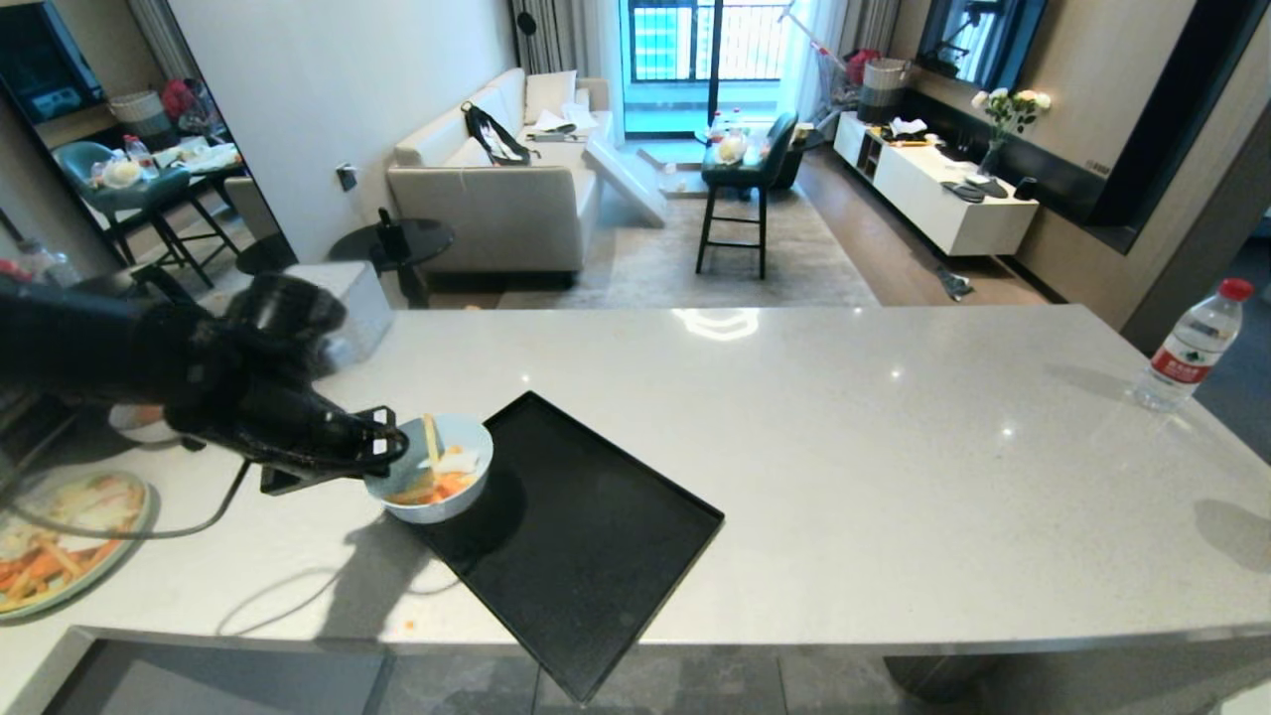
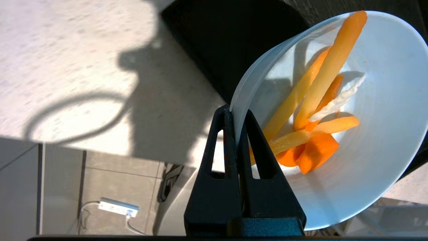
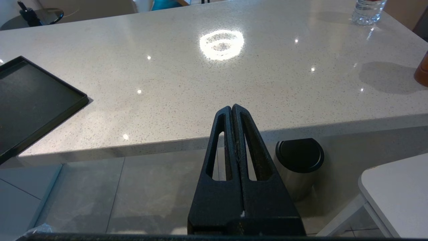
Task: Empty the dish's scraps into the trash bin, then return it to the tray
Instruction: Move the bowl over the trash can
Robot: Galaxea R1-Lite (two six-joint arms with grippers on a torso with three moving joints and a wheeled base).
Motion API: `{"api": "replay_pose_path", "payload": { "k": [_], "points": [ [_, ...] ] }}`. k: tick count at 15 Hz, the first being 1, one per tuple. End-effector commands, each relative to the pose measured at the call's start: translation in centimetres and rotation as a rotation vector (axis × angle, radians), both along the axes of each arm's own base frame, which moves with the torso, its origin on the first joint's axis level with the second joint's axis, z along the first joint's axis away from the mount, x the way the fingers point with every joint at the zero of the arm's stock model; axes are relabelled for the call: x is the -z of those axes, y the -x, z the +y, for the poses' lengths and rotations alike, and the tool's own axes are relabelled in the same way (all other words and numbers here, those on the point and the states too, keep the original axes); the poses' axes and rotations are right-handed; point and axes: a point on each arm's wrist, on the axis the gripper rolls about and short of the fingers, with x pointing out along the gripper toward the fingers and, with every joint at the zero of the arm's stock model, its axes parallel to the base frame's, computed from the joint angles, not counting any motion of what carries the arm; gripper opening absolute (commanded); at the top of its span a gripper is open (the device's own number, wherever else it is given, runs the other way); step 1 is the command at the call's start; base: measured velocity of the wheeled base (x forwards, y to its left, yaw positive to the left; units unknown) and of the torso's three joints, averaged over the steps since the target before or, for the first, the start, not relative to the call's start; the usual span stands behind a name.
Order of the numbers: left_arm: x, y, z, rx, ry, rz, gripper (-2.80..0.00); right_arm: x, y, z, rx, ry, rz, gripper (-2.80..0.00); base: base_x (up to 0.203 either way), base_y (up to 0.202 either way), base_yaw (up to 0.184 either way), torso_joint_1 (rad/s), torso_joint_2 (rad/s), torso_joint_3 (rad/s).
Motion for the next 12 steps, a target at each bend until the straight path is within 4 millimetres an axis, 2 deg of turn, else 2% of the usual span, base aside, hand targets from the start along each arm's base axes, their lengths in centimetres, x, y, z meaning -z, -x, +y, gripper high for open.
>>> {"api": "replay_pose_path", "payload": {
  "k": [1, 4, 9, 12],
  "points": [
    [-2.7, 2.5, 2.2, -0.069, 0.01, -0.059, -2.8, 0.0, 0.0, 0.0, 0.001, 0.0, -0.001, -2.8, 0.0, 0.0, 0.0, 0.0, 0.0, 0.0],
    [-3.7, 6.5, 4.5, -0.133, -0.005, -0.079, -2.8, 0.0, 0.0, 0.0, 0.0, 0.0, -0.001, -2.8, 0.0, 0.0, 0.0, 0.0, 0.0, 0.0],
    [-3.3, 14.6, 7.4, -0.182, -0.094, -0.07, -2.8, 0.0, 0.0, 0.0, 0.0, 0.0, -0.001, -2.8, 0.0, 0.0, 0.0, 0.0, 0.0, 0.0],
    [-2.9, 17.5, 7.9, -0.21, -0.087, -0.043, -2.8, 0.0, 0.0, 0.0, 0.0, 0.0, -0.001, -2.8, 0.0, 0.0, 0.0, 0.0, 0.0, 0.0]
  ]
}}
